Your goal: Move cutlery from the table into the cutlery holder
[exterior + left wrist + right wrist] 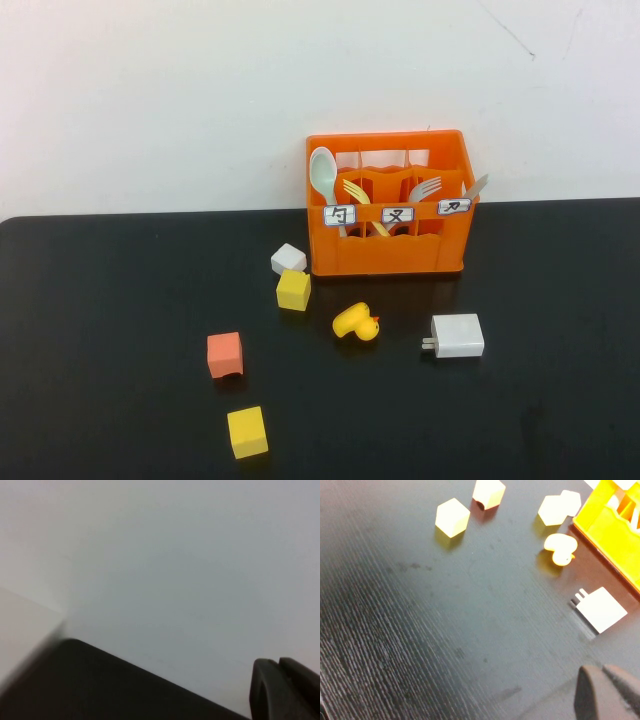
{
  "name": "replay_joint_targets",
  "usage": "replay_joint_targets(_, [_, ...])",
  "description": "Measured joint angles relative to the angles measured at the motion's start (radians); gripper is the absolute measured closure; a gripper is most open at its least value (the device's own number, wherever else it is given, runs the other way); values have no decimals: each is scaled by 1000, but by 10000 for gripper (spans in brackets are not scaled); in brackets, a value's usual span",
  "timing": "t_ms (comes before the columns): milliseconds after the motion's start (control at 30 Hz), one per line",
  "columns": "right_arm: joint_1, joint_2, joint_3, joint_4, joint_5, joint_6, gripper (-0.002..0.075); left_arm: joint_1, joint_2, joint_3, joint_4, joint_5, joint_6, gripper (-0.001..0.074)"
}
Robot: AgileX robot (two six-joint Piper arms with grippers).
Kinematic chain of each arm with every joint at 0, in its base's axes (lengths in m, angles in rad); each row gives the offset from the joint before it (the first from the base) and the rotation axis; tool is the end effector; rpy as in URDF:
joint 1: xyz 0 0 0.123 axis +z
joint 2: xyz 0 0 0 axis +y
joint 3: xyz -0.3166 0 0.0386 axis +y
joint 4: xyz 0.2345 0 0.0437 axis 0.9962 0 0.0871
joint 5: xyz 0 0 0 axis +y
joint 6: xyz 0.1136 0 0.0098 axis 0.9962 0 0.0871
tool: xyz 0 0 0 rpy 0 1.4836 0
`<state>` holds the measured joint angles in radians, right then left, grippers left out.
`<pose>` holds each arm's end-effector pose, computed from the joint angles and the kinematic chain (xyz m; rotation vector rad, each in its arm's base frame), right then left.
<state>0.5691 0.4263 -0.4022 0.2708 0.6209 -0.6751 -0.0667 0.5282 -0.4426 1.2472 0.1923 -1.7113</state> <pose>0.0407 0.0471 0.2690 -1.1139 1.7951 0.2343 0.0965 0.0144 0.3326 -0.4638 1.5694 -0.2632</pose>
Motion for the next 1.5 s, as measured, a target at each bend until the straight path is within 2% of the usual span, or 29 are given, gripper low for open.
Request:
replay_joint_targets(167, [0,0,0,2,1,0,728,0,-130,99,-103,-137,4,736])
replay_joint_targets(300, [0,0,0,15,4,0,728,0,-175,142,-84,-276,-24,736])
replay_joint_targets(433, [0,0,0,30,35,-10,728,0,-179,152,15,-424,-133,736])
replay_joint_targets(600, [0,-12,0,88,65,-81,728,0,-179,152,247,-567,-301,736])
replay_joint_targets(833, [0,-21,0,101,77,-92,728,0,-181,152,419,-748,-362,736])
replay_joint_targets(1033, [0,-21,0,103,152,-94,728,0,-181,152,435,-812,-364,736])
replay_joint_targets(1500, [0,-21,0,103,159,-94,728,0,-183,152,523,-829,-371,736])
